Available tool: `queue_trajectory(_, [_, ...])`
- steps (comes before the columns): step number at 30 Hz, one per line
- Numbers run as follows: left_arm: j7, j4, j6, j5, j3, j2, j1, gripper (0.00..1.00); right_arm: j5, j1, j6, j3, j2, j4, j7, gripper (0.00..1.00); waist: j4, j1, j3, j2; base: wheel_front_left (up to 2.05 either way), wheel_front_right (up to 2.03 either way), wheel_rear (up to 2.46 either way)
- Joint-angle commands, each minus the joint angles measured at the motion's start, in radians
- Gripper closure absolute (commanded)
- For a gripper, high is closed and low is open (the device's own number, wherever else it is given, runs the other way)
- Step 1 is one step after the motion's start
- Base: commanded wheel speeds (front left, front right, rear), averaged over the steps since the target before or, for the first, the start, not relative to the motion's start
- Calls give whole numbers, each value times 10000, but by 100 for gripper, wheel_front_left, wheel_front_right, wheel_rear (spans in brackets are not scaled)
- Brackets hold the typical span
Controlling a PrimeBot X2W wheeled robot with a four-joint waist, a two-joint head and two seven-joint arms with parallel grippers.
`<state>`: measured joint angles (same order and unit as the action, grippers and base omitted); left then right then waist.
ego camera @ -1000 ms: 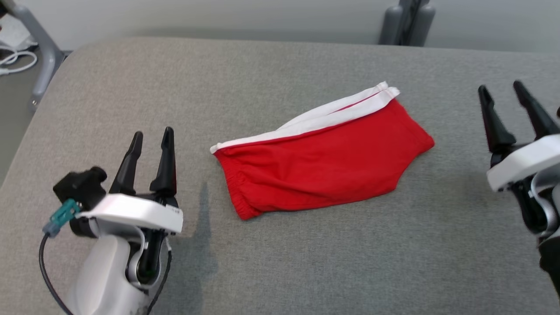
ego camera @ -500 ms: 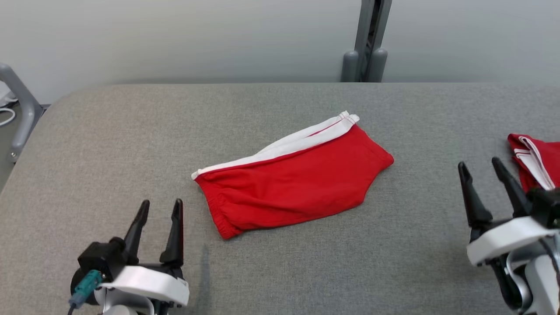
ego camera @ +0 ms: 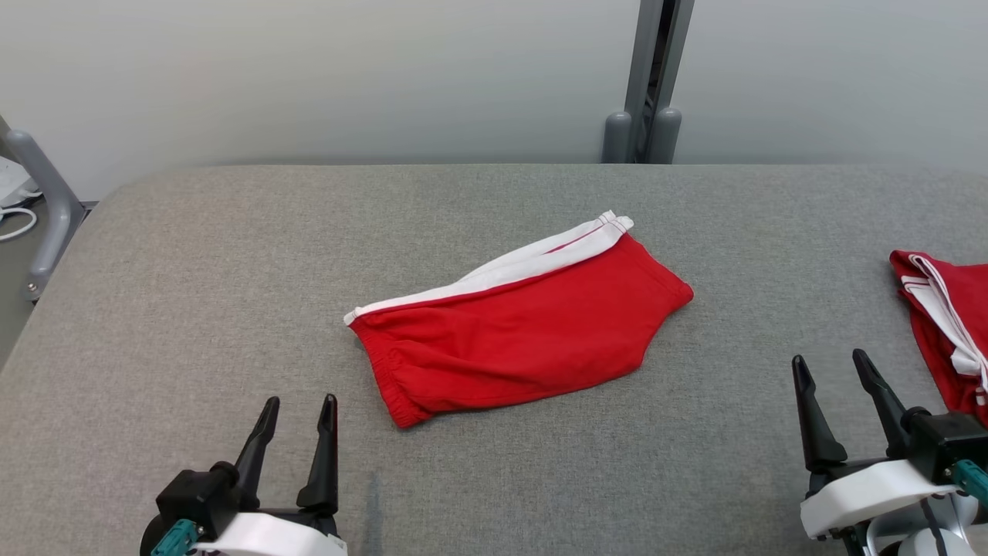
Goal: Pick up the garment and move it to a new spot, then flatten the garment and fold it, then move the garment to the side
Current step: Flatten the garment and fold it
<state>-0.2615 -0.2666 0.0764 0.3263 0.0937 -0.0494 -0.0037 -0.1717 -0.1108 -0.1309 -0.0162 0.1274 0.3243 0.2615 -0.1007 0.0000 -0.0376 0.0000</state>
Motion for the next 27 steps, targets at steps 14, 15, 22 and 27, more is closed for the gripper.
queue_trajectory(14, [-38, 22, -203, 200, 632, -40, -147, 0, -1017, -307, 6, 5, -293, 840, -491, 0, -498, 0, -242, 0, 0, 0, 0])
queue_trajectory(15, [-38, 9, -207, 224, 685, -38, -198, 0, -1275, -414, 6, -69, -320, 939, -585, 0, -589, 0, -302, 0, 0, 0, 0])
queue_trajectory(22, [-38, -66, -181, 306, 964, -41, -483, 0, -2756, -1175, 6, -232, -216, 1745, -1174, 0, -1250, 0, -738, 0, 0, 0, 0])
queue_trajectory(27, [-39, -115, -216, 371, 1105, -33, -706, 0, -4030, -1978, 6, -13, -139, 2634, -1920, 0, -1809, 0, -1056, 0, 0, 0, 0])
